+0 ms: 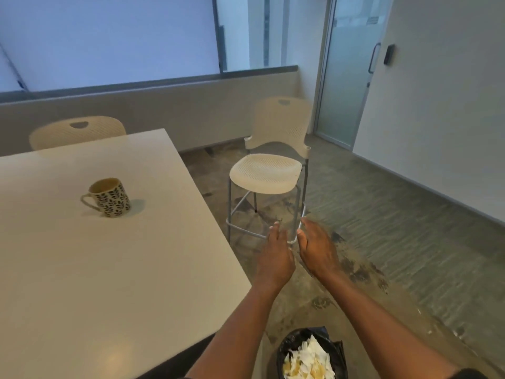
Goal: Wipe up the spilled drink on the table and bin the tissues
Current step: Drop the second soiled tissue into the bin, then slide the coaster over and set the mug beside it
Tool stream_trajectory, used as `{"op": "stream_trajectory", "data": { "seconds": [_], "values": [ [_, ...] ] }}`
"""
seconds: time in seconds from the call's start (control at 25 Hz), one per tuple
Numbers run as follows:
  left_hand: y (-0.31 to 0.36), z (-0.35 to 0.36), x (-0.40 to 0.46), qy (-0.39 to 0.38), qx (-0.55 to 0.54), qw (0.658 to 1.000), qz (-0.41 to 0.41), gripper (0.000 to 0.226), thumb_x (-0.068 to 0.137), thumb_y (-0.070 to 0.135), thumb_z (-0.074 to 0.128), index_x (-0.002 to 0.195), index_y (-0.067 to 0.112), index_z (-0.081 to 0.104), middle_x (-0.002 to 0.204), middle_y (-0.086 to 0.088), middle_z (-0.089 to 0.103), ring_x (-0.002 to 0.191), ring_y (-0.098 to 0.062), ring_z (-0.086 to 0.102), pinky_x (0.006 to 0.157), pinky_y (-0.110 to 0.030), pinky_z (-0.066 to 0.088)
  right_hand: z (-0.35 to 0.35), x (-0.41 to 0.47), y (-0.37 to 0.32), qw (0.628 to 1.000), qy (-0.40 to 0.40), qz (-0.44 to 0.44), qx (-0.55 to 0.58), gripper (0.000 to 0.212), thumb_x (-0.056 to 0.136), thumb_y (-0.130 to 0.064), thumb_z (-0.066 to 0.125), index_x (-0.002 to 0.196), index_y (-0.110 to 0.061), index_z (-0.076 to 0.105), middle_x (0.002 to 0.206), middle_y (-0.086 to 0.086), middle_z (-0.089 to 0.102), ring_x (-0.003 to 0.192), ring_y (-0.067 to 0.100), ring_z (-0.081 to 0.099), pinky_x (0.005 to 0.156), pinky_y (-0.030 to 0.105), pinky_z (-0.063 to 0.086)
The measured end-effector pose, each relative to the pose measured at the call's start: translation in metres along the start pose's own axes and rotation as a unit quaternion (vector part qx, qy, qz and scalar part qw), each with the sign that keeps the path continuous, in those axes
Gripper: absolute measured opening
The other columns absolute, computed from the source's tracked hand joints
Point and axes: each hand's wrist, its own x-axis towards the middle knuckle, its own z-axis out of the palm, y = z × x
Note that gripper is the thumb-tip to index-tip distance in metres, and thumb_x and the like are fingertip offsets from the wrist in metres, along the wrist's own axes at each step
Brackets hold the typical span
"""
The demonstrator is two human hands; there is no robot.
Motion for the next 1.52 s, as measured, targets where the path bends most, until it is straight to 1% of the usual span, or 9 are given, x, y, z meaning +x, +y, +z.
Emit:
{"op": "stream_trajectory", "data": {
  "seconds": [0.12,0.28,0.36,0.48,0.56,0.76,0.92,1.24,1.52],
  "values": [
    [-0.016,-0.04,-0.004,0.029,0.001,1.0,-0.006,0.06,0.097,0.01,0.043,0.154,0.012,0.022,0.164,-0.007,0.014,0.152,-0.021,0.011,0.12,-0.038,0.025,0.004,0.008,-0.045,0.999,-0.001,-0.038,0.003,0.044,0.099,-0.034,0.038,0.137,-0.013,0.047,0.136,0.009,0.055,0.125,0.026,0.052,0.099,0.04,0.044],
    [-0.044,-0.094,-0.02,0.076,0.017,0.996,-0.036,0.059,0.096,0.013,0.044,0.152,0.015,0.025,0.162,-0.005,0.018,0.15,-0.021,0.02,0.113,-0.042,0.037,0.015,0.009,-0.108,0.996,-0.008,-0.084,0.014,0.044,0.099,-0.029,0.042,0.139,-0.011,0.045,0.139,0.01,0.053,0.128,0.027,0.048,0.103,0.039,0.04],
    [-0.061,-0.119,-0.032,0.101,0.029,0.993,-0.053,0.06,0.096,0.015,0.046,0.152,0.016,0.024,0.161,-0.003,0.02,0.147,-0.02,0.025,0.11,-0.041,0.039,0.026,0.006,-0.136,0.994,-0.02,-0.103,0.017,0.042,0.099,-0.031,0.04,0.137,-0.013,0.045,0.136,0.009,0.055,0.125,0.027,0.051,0.1,0.039,0.042],
    [-0.092,-0.151,-0.049,0.125,0.053,0.987,-0.086,0.062,0.098,0.014,0.044,0.155,0.015,0.018,0.164,-0.002,0.013,0.151,-0.018,0.014,0.116,-0.037,0.029,0.044,-0.003,-0.178,0.991,-0.04,-0.127,0.015,0.044,0.099,-0.036,0.036,0.137,-0.015,0.043,0.135,0.008,0.055,0.123,0.027,0.052,0.1,0.042,0.046],
    [-0.112,-0.171,-0.062,0.145,0.065,0.981,-0.114,0.064,0.098,0.012,0.044,0.155,0.016,0.015,0.165,-0.002,0.011,0.152,-0.017,0.011,0.118,-0.035,0.026,0.058,-0.011,-0.203,0.989,-0.054,-0.139,0.013,0.046,0.1,-0.039,0.035,0.14,-0.017,0.04,0.14,0.007,0.051,0.128,0.027,0.05,0.104,0.043,0.044],
    [-0.159,-0.219,-0.104,0.176,0.1,0.964,-0.174,0.066,0.1,0.016,0.045,0.156,0.018,0.01,0.166,0.001,0.006,0.152,-0.016,0.008,0.118,-0.035,0.025,0.092,-0.032,-0.271,0.978,-0.091,-0.185,0.028,0.05,0.1,-0.04,0.036,0.146,-0.019,0.035,0.152,0.002,0.04,0.139,0.02,0.037,0.114,0.037,0.03],
    [-0.2,-0.259,-0.141,0.188,0.114,0.953,-0.211,0.071,0.095,0.003,0.043,0.156,0.016,0.01,0.166,0.0,0.005,0.152,-0.016,0.005,0.117,-0.035,0.027,0.123,-0.055,-0.327,0.968,-0.134,-0.203,0.055,0.052,0.099,-0.041,0.039,0.146,-0.02,0.033,0.154,0.0,0.036,0.14,0.018,0.036,0.112,0.034,0.032],
    [-0.275,-0.32,-0.234,0.207,0.105,0.928,-0.29,0.072,0.092,-0.003,0.037,0.156,0.014,0.01,0.166,0.001,0.003,0.152,-0.013,0.001,0.117,-0.03,0.024,0.179,-0.112,-0.423,0.936,-0.228,-0.258,0.074,0.055,0.1,-0.038,0.037,0.15,-0.019,0.024,0.158,0.001,0.027,0.144,0.019,0.027,0.117,0.039,0.029],
    [-0.333,-0.361,-0.312,0.234,0.103,0.884,-0.391,0.071,0.092,-0.007,0.037,0.156,0.012,0.012,0.166,-0.003,0.005,0.152,-0.018,0.0,0.12,-0.03,0.015,0.227,-0.168,-0.49,0.899,-0.3,-0.307,0.09,0.054,0.1,-0.032,0.041,0.15,-0.017,0.025,0.157,0.002,0.03,0.143,0.019,0.029,0.116,0.035,0.028]
  ]
}}
